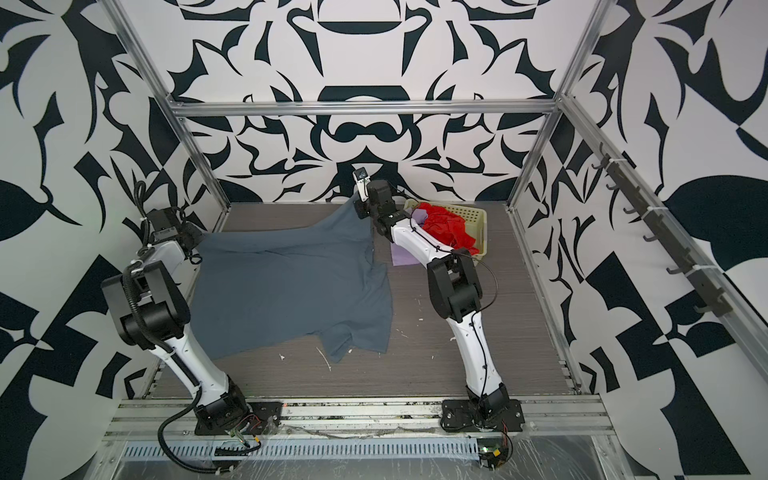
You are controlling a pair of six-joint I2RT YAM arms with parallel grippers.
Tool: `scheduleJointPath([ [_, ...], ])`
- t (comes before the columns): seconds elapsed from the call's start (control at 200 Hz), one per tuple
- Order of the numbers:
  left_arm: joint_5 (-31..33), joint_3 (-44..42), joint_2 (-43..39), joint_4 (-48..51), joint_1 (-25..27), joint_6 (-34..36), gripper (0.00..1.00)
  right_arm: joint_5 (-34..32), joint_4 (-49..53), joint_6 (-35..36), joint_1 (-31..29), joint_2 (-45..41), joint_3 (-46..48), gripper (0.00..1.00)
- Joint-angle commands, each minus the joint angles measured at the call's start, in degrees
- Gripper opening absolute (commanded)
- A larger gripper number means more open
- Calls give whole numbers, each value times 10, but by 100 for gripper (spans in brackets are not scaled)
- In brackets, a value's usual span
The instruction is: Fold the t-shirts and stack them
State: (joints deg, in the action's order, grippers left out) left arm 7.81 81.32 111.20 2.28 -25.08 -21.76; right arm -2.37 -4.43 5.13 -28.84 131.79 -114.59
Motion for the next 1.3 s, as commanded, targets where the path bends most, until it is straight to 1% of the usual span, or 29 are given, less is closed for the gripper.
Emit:
scheduleJointPath([
  [0.0, -1, -3, -5, -30, -3, 14, 0, 1, -23, -4, 3, -17, -43, 0],
  [0.135, 4, 0, -1, -34, -4, 16, 0, 1, -36, -6, 11, -2, -70, 0],
  [0.27, 8, 1, -6, -38, -5, 15, 0, 7, -25, -11, 11, 11, -112, 0],
  [0.405, 6, -15, -23, -39, -5, 14, 0, 19, -29, -21, 10, -5, -104, 0],
  [0.54, 4, -48, -45, -38, -6, 14, 0, 33, -36, -23, 4, -53, -23, 0],
  [0.64, 10, -82, -65, -35, -7, 9, 0, 37, -42, -24, -3, -95, 67, 0],
  [0.835, 32, -149, -97, -36, -12, 1, 0, 20, -62, -39, -19, -174, 235, 0],
  [0.96, 54, -168, -96, -18, -12, -14, 0, 29, -63, -58, -30, -201, 296, 0],
  [0.985, 55, -169, -94, -10, -30, -19, 0, 24, -61, -58, -33, -204, 305, 0],
  [1.08, 72, -173, -93, 18, -35, -41, 0, -6, -68, -62, -46, -219, 342, 0],
  [1.13, 83, -178, -101, 29, -36, -49, 0, -27, -76, -64, -50, -234, 363, 4],
  [1.16, 95, -185, -108, 30, -36, -55, 5, -43, -83, -67, -52, -247, 376, 8],
  [1.2, 111, -191, -118, 36, -37, -64, 13, -57, -93, -72, -53, -268, 394, 19],
  [1.22, 115, -193, -124, 41, -37, -68, 14, -63, -98, -76, -53, -279, 402, 24],
  [1.275, 127, -196, -139, 53, -37, -75, 16, -81, -112, -86, -53, -312, 424, 30],
  [1.295, 130, -196, -144, 57, -37, -79, 18, -81, -119, -89, -53, -324, 433, 36],
])
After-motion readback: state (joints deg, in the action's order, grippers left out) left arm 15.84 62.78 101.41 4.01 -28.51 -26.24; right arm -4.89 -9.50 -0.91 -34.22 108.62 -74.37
